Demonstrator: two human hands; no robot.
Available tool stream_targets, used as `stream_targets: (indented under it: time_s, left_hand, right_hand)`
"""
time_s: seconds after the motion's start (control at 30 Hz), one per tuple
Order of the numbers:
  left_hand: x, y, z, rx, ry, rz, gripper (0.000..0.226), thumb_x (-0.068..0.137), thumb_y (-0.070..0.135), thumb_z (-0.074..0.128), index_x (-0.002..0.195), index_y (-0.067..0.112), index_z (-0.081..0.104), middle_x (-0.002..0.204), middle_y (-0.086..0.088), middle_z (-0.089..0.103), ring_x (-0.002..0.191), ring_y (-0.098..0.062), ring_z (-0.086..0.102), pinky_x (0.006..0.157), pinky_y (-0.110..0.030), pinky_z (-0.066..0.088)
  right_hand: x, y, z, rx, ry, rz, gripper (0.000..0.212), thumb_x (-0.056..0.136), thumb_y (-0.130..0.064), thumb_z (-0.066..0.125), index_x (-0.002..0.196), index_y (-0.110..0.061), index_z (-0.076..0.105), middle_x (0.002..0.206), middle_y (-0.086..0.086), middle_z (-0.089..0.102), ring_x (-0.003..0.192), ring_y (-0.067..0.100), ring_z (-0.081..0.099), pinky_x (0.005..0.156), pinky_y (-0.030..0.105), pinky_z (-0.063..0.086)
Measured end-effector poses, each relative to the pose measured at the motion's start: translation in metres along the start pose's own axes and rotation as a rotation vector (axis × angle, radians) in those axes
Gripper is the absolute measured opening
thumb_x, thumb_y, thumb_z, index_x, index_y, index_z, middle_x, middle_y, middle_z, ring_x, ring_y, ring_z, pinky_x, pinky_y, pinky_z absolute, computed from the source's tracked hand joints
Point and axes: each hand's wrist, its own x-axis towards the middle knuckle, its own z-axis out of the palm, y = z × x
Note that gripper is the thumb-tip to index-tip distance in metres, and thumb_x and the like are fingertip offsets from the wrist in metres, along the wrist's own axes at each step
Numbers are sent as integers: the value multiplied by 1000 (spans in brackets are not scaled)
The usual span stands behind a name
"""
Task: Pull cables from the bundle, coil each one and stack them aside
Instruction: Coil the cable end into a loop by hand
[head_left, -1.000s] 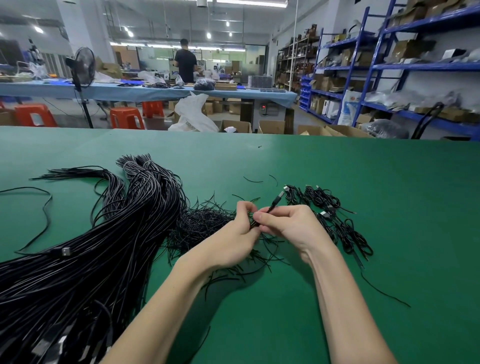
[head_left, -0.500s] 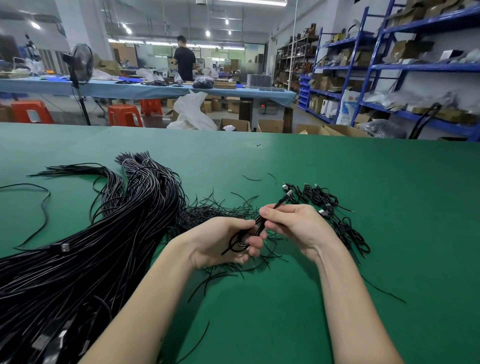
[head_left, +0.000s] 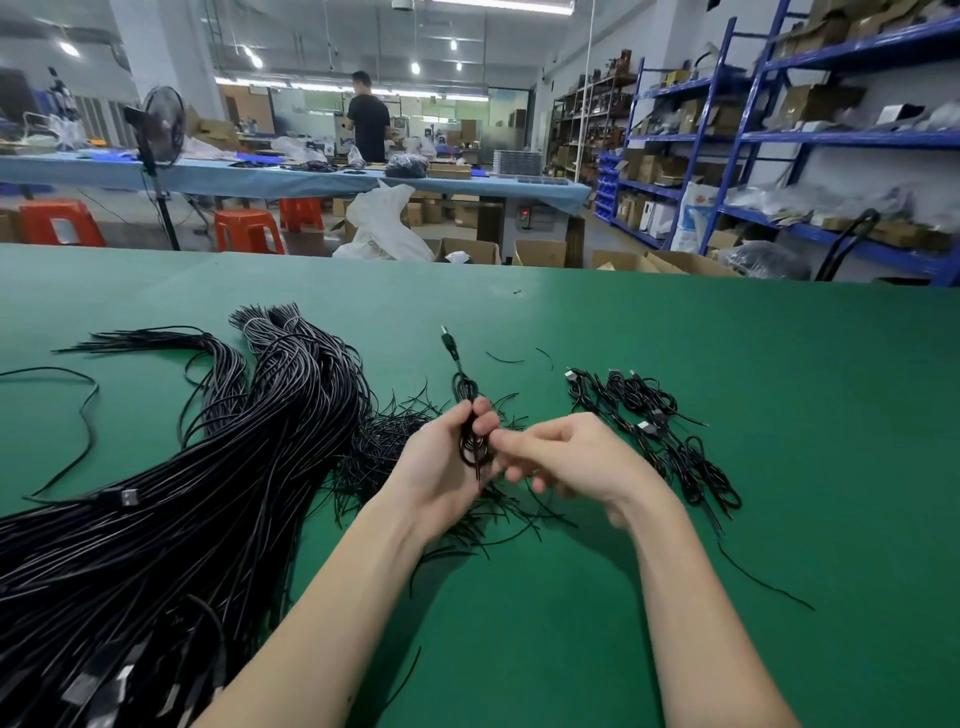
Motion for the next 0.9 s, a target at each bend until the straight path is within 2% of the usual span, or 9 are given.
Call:
stream_targets:
  time_s: [0.07,0.13,0.23,0.33,0.47,0.67,0.77,0.83,0.9]
  left_hand:
    - [1,-1,1,15,34,60,30,108,27,29,84,21,45,68,7,40,67,-13,42,57,-29,34]
    - [1,-3,1,49,53,91,30,108,28,30,84,22,46,66,8,41,62,-12,44,50,-27,36]
    - [3,-1,0,78,79,130,29,107,28,32,83,22,47,63,9,43,60,-11,45,41,-22,34]
    - [4,0,-3,88,117,163,27,107,26,33,84,23,47,62,10,43,66,-10,46,47,-24,28]
    - [4,2,-4,31,140,183,28,108,23,33,83,21,46,62,10,42,65,-11,45,59,-27,33]
    - [3,0,-4,74,103,192,27,107,21,34,83,19,46,62,9,39,63,-12,43,60,-27,34]
    - [5,4,-8,130,86,220,28,108,22,32,84,18,46,62,8,39,63,-12,43,63,-27,34]
    - [5,10,-13,247,95,259,30,110,23,29,85,18,46,62,8,40,65,-13,45,64,-27,36]
    - [4,15,-20,357,113,275,30,111,24,29,88,18,48,63,8,44,66,-12,50,66,-26,41]
  right_hand:
    - [0,-4,12,-51,-33,-15,31,80,-41,81,76,-11,80,76,8,76,53,10,51,46,17,37]
    - [3,-6,25,-91,10,-31,22,79,-35,83,69,-16,79,78,17,75,55,15,51,48,20,37]
    - [8,-4,35,-129,76,-44,22,79,-31,83,61,-22,76,66,11,72,46,8,48,44,15,34]
    - [9,-4,34,-30,8,-50,22,80,-21,83,61,-16,76,66,12,71,48,9,46,47,17,35]
    - [10,-3,35,17,-111,-47,18,83,-11,80,66,-5,75,63,6,68,45,6,43,45,16,36]
    - [13,2,29,7,-155,-44,20,84,-15,81,66,-11,75,65,5,70,45,6,43,42,16,34]
    - [10,4,26,11,-169,-3,16,84,-24,82,77,-10,77,72,4,74,48,5,51,42,15,37]
    - [9,7,18,2,-117,42,26,83,-37,81,87,-12,78,82,4,78,53,6,56,45,15,39]
    - [11,12,7,-117,31,44,27,84,-47,77,89,-20,78,84,-4,78,63,6,62,55,18,44]
